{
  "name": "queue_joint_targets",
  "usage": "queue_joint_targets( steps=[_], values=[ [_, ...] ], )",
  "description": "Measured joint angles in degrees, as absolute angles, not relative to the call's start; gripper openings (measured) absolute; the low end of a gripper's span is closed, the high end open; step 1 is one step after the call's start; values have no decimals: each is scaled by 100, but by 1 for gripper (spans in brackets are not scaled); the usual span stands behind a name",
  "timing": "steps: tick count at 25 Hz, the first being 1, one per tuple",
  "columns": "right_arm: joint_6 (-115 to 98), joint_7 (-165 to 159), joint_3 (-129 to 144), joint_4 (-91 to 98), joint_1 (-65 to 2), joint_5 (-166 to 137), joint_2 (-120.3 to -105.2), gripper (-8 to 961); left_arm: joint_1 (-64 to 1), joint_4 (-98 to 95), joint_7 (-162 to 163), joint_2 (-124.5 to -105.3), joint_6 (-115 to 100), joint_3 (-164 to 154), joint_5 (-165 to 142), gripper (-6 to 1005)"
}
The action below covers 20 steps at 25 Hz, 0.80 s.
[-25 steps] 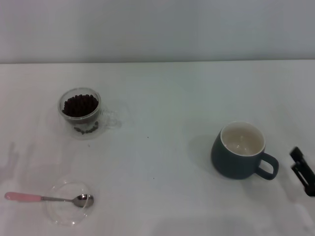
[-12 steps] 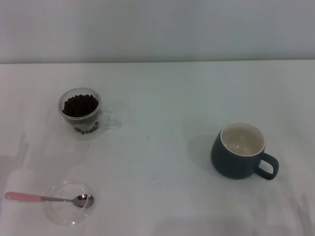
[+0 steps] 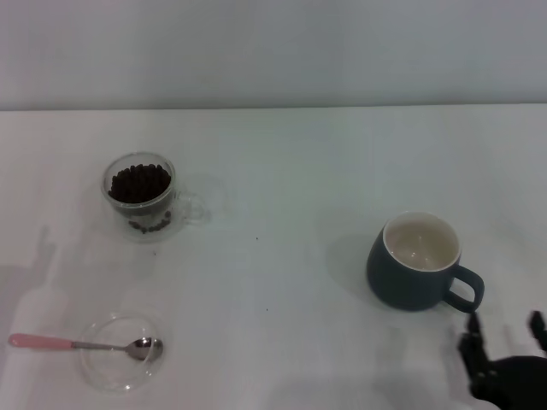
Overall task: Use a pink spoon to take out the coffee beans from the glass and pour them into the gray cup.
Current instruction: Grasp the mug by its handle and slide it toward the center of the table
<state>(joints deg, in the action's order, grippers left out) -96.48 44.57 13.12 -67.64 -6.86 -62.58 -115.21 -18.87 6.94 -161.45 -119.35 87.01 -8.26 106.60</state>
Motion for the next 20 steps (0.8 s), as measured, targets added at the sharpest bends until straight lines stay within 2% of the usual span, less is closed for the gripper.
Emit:
queue_joint_targets(
  steps=[20],
  values=[
    [-8464,4468,417,-6375,-830,-6170,-11516,724,-1896,668,-16145,-11936,8526,-826,10661,772]
  ],
)
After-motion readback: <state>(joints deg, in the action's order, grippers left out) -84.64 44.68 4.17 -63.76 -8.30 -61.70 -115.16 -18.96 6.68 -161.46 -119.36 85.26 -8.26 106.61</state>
